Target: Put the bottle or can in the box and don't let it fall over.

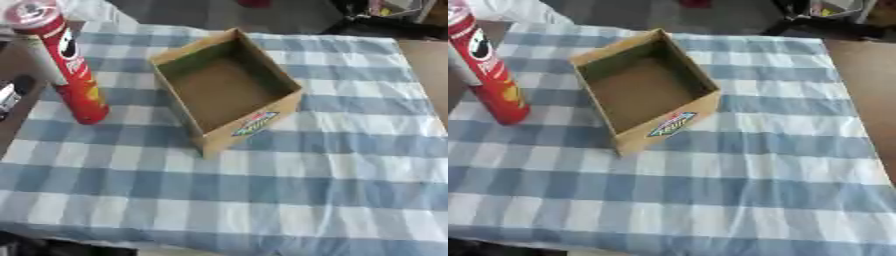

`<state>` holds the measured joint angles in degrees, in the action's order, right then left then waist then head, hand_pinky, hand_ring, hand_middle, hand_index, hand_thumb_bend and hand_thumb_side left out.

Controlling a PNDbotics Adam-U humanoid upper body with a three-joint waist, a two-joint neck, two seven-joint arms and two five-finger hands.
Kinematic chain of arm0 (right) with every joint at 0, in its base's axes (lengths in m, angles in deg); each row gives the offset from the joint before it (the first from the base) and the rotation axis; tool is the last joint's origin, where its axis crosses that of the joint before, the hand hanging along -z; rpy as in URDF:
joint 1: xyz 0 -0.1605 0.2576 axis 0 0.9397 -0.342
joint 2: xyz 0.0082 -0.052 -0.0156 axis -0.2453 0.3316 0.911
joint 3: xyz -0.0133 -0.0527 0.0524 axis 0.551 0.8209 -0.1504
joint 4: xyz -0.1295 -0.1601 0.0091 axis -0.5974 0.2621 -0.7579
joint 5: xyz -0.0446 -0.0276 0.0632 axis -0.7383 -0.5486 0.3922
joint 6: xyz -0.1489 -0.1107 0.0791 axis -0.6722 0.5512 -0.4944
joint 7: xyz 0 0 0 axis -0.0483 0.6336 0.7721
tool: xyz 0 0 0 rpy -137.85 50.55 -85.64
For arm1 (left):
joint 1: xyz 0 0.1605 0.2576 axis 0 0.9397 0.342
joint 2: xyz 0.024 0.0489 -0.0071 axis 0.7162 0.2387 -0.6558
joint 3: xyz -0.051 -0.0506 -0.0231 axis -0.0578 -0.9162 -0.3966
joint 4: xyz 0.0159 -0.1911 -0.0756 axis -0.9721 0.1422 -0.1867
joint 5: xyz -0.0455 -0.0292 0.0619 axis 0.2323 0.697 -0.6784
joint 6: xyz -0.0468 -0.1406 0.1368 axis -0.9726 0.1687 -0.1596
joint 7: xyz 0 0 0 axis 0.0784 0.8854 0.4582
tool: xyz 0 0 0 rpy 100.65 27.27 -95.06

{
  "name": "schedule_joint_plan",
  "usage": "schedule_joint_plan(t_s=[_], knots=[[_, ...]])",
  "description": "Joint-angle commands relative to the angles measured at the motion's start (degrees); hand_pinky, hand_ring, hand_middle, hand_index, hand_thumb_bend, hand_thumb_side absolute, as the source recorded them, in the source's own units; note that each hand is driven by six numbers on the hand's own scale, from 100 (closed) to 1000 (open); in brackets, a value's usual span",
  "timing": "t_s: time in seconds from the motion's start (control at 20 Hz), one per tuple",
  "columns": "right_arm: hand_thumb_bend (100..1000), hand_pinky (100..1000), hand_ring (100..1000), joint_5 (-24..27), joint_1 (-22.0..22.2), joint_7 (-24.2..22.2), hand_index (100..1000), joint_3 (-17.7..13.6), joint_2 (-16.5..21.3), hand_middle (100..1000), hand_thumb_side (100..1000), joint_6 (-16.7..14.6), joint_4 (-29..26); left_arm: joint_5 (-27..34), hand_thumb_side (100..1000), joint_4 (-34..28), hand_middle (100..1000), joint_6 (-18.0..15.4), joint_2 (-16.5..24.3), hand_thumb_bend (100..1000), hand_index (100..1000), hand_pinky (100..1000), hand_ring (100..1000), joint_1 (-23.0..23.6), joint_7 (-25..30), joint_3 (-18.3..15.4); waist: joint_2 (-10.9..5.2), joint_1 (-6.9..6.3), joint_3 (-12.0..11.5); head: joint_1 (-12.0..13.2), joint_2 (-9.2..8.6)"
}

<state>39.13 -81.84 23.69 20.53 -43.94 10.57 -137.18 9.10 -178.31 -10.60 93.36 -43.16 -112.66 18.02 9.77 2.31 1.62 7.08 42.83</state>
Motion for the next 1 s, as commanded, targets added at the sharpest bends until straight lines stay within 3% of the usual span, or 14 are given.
schedule_joint_plan(t_s=[0.05,0.45,1.0], knots=[[100,870,1000,-0.4,-0.3,0.6,783,-1.0,0.7,822,742,-0.2,-1.0,-0.3,262,-0.5,898,0.0,0.7,922,852,1000,1000,-0.1,0.4,-0.1,-0.67,-0.05,-0.2,-0.3,0.93],[100,871,1000,-0.4,-0.6,1.0,783,-1.4,0.3,822,747,-0.3,-1.0,-0.4,267,-0.3,899,0.1,0.5,924,854,1000,1000,0.3,0.7,-0.1,0.16,0.25,-0.7,-0.6,0.8],[100,871,1000,-0.6,-0.8,1.3,779,-1.3,0.1,822,760,-0.1,-1.0,-0.6,256,1.3,906,0.5,2.7,949,869,1000,1000,-0.9,1.6,-0.1,1.54,-0.14,-0.4,-0.3,-3.23]])
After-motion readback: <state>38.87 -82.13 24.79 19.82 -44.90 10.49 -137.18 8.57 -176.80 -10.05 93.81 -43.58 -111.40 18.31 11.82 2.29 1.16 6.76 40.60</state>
